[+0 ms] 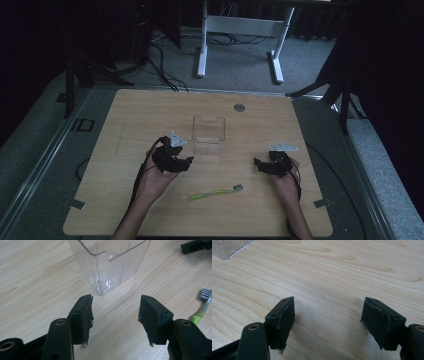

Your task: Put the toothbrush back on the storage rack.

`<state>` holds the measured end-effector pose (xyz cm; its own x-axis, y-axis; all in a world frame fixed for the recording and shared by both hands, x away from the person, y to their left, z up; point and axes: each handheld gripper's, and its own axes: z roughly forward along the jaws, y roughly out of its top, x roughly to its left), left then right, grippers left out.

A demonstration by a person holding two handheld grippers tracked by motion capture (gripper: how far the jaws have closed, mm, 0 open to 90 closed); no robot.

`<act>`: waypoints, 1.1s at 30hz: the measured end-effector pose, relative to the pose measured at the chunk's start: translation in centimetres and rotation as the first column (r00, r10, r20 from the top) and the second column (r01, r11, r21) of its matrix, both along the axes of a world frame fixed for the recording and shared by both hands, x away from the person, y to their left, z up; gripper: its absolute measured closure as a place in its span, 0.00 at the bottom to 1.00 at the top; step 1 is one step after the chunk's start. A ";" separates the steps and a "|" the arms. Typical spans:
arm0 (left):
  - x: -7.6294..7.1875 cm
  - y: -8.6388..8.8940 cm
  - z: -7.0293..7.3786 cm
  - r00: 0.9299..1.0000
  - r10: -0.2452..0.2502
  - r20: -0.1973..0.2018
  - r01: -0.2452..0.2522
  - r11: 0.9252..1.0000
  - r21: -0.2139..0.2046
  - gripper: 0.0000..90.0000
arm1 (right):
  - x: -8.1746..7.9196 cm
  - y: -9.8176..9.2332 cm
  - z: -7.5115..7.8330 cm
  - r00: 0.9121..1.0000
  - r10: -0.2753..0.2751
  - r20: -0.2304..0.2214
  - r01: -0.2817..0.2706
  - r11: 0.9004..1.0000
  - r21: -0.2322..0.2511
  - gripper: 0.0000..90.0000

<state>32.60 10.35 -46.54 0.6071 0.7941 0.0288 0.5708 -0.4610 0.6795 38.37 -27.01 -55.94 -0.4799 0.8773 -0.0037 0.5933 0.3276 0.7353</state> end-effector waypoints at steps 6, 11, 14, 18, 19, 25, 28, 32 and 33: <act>-0.1 -0.4 0.2 1.000 -0.018 -0.002 0.018 1.000 0.004 0.49 | 0.0 0.0 0.0 1.000 0.000 0.000 0.000 1.000 0.001 0.30; -0.1 -0.7 0.2 1.000 -0.031 0.000 0.031 0.999 0.014 0.49 | 0.0 0.0 0.0 1.000 0.000 0.000 0.000 1.000 0.001 0.30; -0.1 -0.9 0.2 0.999 -0.039 -0.004 0.039 0.999 0.015 0.49 | 0.0 0.0 0.0 1.000 0.000 0.000 0.000 1.000 0.001 0.30; -0.1 -1.2 0.2 0.998 -0.058 -0.008 0.059 0.998 0.028 0.50 | 0.0 0.0 0.0 1.000 0.000 0.000 0.000 1.000 0.001 0.30; -0.2 -1.4 0.2 0.998 -0.060 -0.009 0.060 0.998 0.027 0.50 | 0.0 0.0 0.0 1.000 0.000 0.000 0.000 1.000 0.001 0.30; -0.3 -1.9 0.3 0.996 -0.088 -0.015 0.089 0.995 0.048 0.50 | 0.0 0.0 0.0 1.000 -0.001 0.000 0.001 1.000 0.001 0.30; -0.3 -2.2 0.4 0.995 -0.103 -0.017 0.104 0.993 0.052 0.52 | 0.0 0.0 0.0 1.000 0.000 0.000 0.000 1.000 0.001 0.30; -0.3 -2.5 0.6 0.993 -0.115 -0.019 0.116 0.991 0.060 0.52 | 0.0 0.0 0.0 1.000 -0.001 0.000 0.001 1.000 0.001 0.30; -0.3 -2.6 0.6 0.993 -0.120 -0.022 0.121 0.991 0.062 0.52 | 0.0 0.0 0.0 1.000 -0.001 0.000 0.001 1.000 0.001 0.30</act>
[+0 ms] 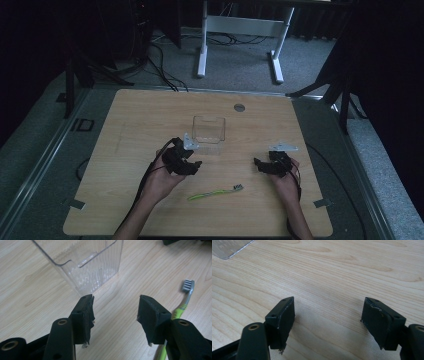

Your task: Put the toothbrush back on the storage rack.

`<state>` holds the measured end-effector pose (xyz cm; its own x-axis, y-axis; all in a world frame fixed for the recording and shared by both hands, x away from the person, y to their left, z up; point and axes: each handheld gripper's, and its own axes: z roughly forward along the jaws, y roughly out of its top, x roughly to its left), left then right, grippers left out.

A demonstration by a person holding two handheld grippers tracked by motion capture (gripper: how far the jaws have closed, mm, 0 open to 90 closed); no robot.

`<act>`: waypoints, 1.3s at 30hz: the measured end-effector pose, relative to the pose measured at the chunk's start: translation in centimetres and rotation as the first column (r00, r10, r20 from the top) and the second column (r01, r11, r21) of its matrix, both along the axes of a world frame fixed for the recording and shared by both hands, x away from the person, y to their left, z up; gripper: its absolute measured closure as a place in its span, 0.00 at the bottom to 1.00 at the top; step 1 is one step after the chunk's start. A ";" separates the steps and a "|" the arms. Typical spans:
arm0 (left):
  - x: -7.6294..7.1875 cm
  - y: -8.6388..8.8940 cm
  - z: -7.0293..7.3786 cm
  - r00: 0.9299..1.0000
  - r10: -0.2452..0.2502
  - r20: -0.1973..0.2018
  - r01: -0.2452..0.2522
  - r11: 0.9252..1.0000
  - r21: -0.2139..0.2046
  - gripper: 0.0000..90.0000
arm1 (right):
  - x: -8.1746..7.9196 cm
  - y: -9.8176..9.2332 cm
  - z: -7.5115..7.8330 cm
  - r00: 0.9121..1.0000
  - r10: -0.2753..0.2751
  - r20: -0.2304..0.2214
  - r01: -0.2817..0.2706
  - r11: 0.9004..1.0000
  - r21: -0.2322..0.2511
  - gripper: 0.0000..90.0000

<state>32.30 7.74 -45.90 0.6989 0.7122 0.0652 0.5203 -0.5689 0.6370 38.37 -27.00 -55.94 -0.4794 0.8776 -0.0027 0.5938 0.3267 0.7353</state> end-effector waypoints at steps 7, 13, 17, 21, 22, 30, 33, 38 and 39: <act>-0.1 -0.7 0.1 1.000 -0.024 -0.008 0.024 1.000 0.018 0.52 | 0.0 0.0 0.0 1.000 0.000 0.000 0.000 1.000 0.000 0.30; -0.2 -1.2 0.2 0.999 -0.042 -0.017 0.042 0.999 0.028 0.52 | 0.0 0.0 0.0 1.000 0.000 0.000 0.000 1.000 0.000 0.30; -0.1 -1.6 0.3 0.999 -0.050 -0.021 0.051 0.998 0.032 0.52 | 0.0 0.0 0.0 1.000 0.000 0.000 0.000 1.000 0.000 0.30; -0.1 -2.0 0.3 0.998 -0.062 -0.023 0.063 0.997 0.038 0.52 | 0.0 0.0 0.0 1.000 0.000 0.000 0.000 1.000 0.000 0.30; -0.1 -2.1 0.3 0.997 -0.066 -0.025 0.067 0.997 0.039 0.52 | 0.0 0.0 0.0 1.000 -0.001 -0.001 0.001 1.000 0.001 0.30; -0.1 -2.8 0.2 0.995 -0.094 -0.036 0.095 0.994 0.052 0.52 | 0.0 0.0 0.0 1.000 -0.001 0.000 0.001 1.000 0.001 0.30; -0.1 -3.1 0.2 0.993 -0.110 -0.040 0.112 0.992 0.056 0.52 | 0.0 0.0 0.0 1.000 0.000 0.000 0.000 1.000 0.001 0.30; -0.2 -3.6 0.1 0.990 -0.133 -0.049 0.136 0.989 0.066 0.52 | 0.0 0.0 0.0 1.000 -0.001 -0.001 0.001 1.000 0.001 0.30; -0.2 -3.7 0.0 0.989 -0.136 -0.050 0.139 0.988 0.068 0.52 | 0.0 0.0 0.0 1.000 -0.001 0.000 0.001 1.000 0.001 0.30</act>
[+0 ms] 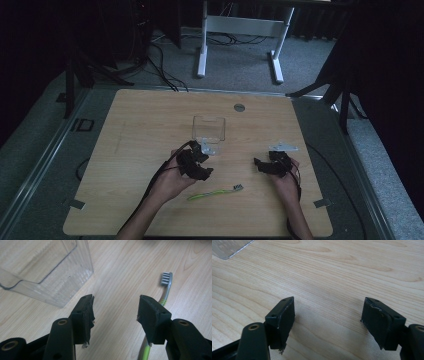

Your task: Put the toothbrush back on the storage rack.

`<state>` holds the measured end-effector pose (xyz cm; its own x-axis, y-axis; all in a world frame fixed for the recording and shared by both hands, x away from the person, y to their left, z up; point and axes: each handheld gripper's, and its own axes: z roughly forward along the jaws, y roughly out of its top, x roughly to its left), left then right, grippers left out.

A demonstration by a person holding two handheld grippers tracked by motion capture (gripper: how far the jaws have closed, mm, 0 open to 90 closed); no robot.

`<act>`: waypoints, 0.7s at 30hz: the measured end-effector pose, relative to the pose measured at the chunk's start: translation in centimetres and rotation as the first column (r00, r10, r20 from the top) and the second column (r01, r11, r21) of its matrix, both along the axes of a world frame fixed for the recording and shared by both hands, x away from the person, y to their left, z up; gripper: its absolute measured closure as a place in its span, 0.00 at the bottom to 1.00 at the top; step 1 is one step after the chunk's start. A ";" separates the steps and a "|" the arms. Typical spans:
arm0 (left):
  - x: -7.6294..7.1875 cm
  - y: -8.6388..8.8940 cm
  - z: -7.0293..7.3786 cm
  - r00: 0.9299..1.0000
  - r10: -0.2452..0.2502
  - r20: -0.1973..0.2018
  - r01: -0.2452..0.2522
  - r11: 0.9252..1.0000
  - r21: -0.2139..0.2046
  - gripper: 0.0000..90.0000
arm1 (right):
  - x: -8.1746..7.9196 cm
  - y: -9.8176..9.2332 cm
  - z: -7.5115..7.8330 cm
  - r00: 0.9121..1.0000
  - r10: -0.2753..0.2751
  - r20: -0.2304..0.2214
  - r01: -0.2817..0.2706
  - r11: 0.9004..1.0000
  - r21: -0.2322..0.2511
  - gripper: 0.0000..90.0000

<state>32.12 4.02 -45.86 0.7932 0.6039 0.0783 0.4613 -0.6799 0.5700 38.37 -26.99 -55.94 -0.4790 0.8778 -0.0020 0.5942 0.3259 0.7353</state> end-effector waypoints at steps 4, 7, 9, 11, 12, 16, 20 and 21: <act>0.0 -0.3 -0.1 1.000 -0.013 -0.008 0.014 1.000 0.008 0.52 | 0.0 0.0 0.0 1.000 0.000 0.000 0.000 1.000 0.000 0.30; 0.0 -0.6 -0.2 1.000 -0.024 -0.014 0.024 1.000 0.014 0.52 | 0.0 0.0 0.0 1.000 0.000 0.000 0.000 1.000 0.000 0.30; 0.0 -0.7 -0.2 0.999 -0.036 -0.020 0.036 0.999 0.024 0.52 | 0.0 0.0 0.0 1.000 0.000 0.000 0.000 1.000 0.000 0.30; 0.0 -0.9 -0.2 0.999 -0.044 -0.026 0.045 0.999 0.026 0.52 | 0.0 0.0 0.0 1.000 0.000 0.000 0.000 1.000 -0.001 0.30; 0.0 -1.0 -0.2 0.998 -0.048 -0.030 0.049 0.999 0.024 0.52 | 0.0 0.0 0.0 1.000 0.000 0.000 0.000 1.000 -0.001 0.30; 0.0 -1.4 -0.4 0.997 -0.060 -0.038 0.061 0.998 0.030 0.52 | 0.0 0.0 0.0 1.000 0.000 0.000 0.000 1.000 0.000 0.29; -0.1 -1.9 -0.6 0.996 -0.073 -0.048 0.075 0.996 0.041 0.52 | 0.0 0.0 0.0 1.000 0.000 0.000 0.000 1.000 0.000 0.30; -0.1 -2.0 -0.6 0.996 -0.075 -0.050 0.077 0.996 0.043 0.52 | 0.0 0.0 0.0 1.000 0.000 0.000 0.000 1.000 0.000 0.30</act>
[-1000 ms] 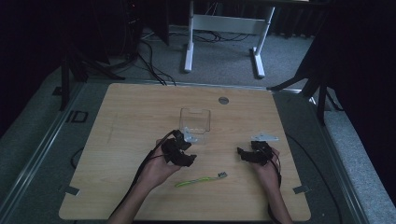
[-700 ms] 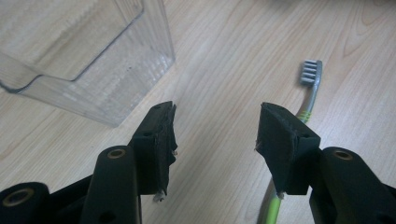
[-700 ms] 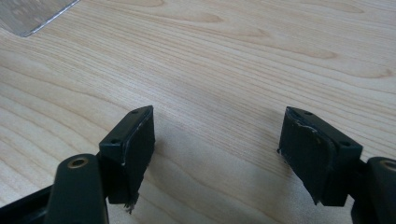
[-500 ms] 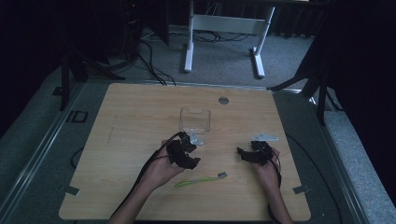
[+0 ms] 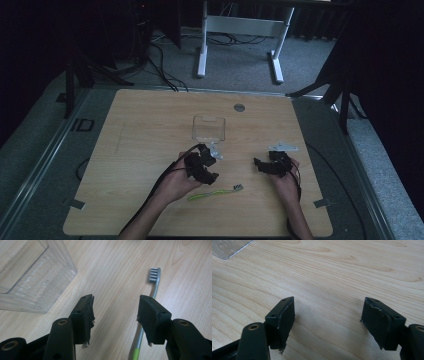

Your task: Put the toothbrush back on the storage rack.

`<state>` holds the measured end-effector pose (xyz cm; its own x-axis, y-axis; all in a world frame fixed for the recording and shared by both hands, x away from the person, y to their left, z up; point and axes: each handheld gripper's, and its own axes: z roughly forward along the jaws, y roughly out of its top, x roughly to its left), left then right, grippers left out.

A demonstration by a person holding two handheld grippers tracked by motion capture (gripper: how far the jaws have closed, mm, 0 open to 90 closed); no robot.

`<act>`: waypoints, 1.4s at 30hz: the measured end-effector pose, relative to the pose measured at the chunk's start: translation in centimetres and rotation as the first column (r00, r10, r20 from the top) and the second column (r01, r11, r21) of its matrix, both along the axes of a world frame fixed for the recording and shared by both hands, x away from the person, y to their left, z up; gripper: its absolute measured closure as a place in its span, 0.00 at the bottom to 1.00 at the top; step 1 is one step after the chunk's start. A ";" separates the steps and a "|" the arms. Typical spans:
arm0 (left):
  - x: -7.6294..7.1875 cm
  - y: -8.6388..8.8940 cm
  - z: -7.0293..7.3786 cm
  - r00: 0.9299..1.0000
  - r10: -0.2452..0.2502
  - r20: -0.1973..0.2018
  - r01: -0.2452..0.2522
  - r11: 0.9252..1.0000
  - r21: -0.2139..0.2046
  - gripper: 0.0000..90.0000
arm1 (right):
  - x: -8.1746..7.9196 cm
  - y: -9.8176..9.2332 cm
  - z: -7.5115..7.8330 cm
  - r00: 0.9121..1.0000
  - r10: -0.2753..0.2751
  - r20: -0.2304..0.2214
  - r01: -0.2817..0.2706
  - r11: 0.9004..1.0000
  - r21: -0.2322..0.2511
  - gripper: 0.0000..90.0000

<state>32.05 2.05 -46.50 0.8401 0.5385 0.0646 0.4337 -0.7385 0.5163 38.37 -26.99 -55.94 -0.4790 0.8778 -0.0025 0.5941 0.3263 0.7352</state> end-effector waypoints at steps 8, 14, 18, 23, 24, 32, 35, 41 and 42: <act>0.0 -0.7 -0.5 0.999 -0.024 -0.023 0.024 0.999 0.024 0.52 | 0.0 0.0 0.0 1.000 0.000 0.000 0.000 1.000 0.000 0.30; 0.0 -1.3 -0.9 0.998 -0.040 -0.038 0.041 0.998 0.039 0.52 | 0.0 0.0 0.0 1.000 0.000 0.000 0.000 1.000 0.000 0.30; 0.0 -1.8 -1.1 0.997 -0.059 -0.050 0.062 0.996 0.061 0.52 | 0.0 0.0 0.0 1.000 0.000 0.000 0.000 1.000 0.000 0.30; 0.0 -2.3 -1.3 0.995 -0.081 -0.060 0.085 0.993 0.075 0.52 | 0.0 0.0 0.0 1.000 0.000 0.000 0.000 1.000 0.000 0.30; -0.1 -2.4 -1.4 0.994 -0.084 -0.065 0.089 0.993 0.079 0.52 | 0.0 0.0 0.0 1.000 0.000 0.000 0.000 1.000 0.000 0.30; -0.2 -2.9 -1.8 0.990 -0.118 -0.082 0.127 0.986 0.109 0.52 | 0.0 0.0 0.0 1.000 0.000 0.000 0.000 1.000 0.000 0.30; -0.3 -3.1 -2.0 0.988 -0.124 -0.089 0.134 0.984 0.119 0.53 | 0.0 0.0 0.0 1.000 0.000 0.000 0.000 1.000 0.000 0.30; -0.3 -3.4 -2.3 0.985 -0.141 -0.101 0.155 0.977 0.143 0.54 | 0.0 0.0 0.0 1.000 0.000 0.000 0.000 1.000 0.000 0.30; -0.3 -3.4 -2.4 0.984 -0.145 -0.104 0.159 0.976 0.147 0.55 | 0.0 0.0 0.0 1.000 0.000 0.000 0.000 1.000 0.000 0.30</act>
